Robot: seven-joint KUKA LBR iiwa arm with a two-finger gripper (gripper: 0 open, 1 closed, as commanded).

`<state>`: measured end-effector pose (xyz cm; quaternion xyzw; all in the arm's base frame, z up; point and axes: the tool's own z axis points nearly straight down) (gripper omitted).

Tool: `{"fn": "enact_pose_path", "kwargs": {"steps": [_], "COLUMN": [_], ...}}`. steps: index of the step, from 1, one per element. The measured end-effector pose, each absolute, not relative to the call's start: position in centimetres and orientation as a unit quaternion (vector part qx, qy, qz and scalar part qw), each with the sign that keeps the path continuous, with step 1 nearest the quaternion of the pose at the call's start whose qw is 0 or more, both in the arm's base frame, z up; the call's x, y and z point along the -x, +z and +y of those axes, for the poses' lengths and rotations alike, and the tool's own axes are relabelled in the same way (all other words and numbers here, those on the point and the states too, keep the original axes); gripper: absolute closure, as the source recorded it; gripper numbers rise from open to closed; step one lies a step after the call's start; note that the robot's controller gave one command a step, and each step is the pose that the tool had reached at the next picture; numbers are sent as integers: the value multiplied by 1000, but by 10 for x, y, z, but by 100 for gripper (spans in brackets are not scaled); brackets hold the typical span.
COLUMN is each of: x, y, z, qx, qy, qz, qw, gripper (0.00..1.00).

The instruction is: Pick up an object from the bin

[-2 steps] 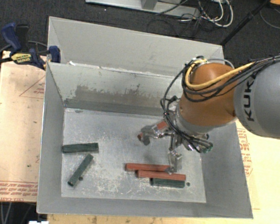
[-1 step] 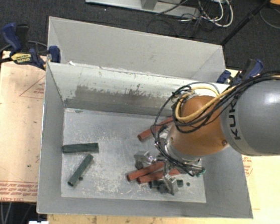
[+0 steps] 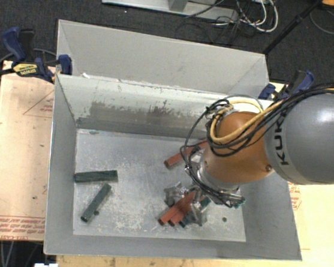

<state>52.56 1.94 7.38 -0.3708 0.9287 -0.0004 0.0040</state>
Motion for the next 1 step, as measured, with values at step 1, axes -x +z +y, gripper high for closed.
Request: {"fn": "enact_pose_path", "kwargs": {"steps": [1], "x": [-516], "y": [213], "z": [21], "qx": [343], "qy": [-1], "qz": [939], "qw": [5], "gripper": [100]}}
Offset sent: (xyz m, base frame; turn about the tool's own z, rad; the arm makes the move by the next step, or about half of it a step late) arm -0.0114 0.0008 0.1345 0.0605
